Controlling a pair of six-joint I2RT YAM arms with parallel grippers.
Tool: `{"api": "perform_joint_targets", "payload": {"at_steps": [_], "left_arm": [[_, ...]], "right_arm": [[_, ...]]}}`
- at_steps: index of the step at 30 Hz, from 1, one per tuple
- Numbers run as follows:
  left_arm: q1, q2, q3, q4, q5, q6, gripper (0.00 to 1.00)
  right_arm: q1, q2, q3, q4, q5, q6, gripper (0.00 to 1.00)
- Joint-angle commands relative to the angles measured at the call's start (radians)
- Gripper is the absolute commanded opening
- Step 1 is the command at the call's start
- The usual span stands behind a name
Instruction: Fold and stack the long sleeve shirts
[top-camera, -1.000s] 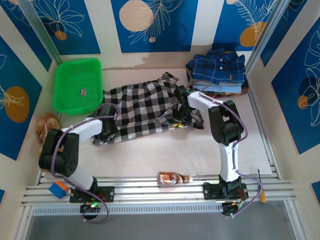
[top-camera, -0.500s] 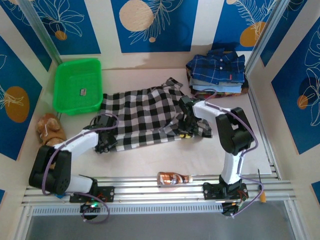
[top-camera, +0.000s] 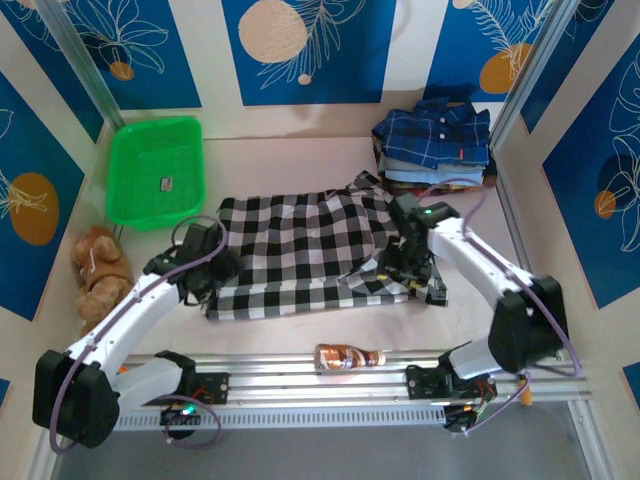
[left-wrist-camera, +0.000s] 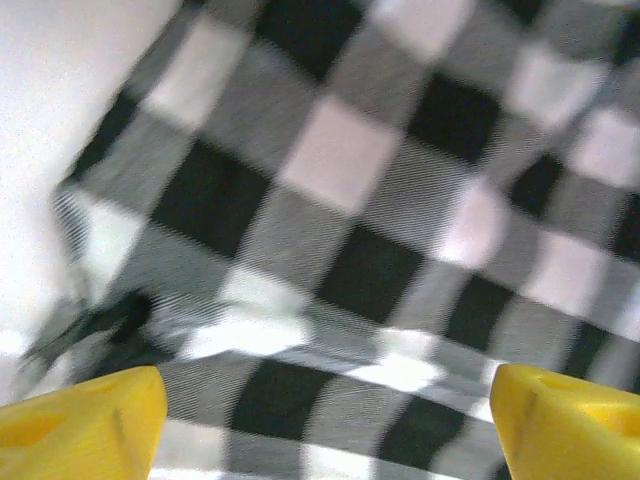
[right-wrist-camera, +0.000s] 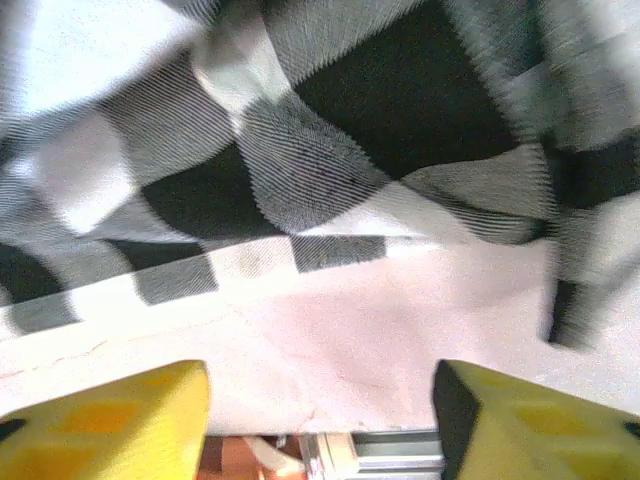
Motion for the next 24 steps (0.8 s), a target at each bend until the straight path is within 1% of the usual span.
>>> {"api": "perform_joint_targets", "payload": {"at_steps": [1,3,5,7,10,12,17,24], "left_arm": [[-0.030,0.055,0.102,0.062,0.091,0.083,0.87],[-0.072,0.103,0.162,0.090,0.100,0.140,0.88],[-0.127,0.158,0.220,0.109,0.098,0.198,0.89],[-0.175,0.207,0.256,0.138,0.108,0.234,0.90],[-0.243,0.273,0.279,0.191,0.130,0.251,0.90],[-0.283,0.312,0.295,0.209,0.132,0.258,0.91],[-0.339,0.362,0.297,0.246,0.130,0.237,0.91],[-0.355,0.368,0.248,0.275,0.138,0.212,0.91]], "right_arm": [[-0.142,-0.052,-0.011,-0.159,0.088,-0.005,0.70],[-0.250,-0.069,-0.063,-0.145,0.067,-0.027,0.70],[-0.355,-0.083,-0.131,-0.092,0.023,-0.044,0.70],[-0.418,-0.067,-0.147,-0.057,-0.015,-0.054,0.70],[-0.466,-0.020,-0.150,0.001,-0.048,-0.039,0.69],[-0.479,0.016,-0.173,0.052,-0.095,-0.030,0.68],[-0.452,0.064,-0.234,0.153,-0.173,0.023,0.66],[-0.404,0.081,-0.300,0.219,-0.213,0.097,0.65]]}}
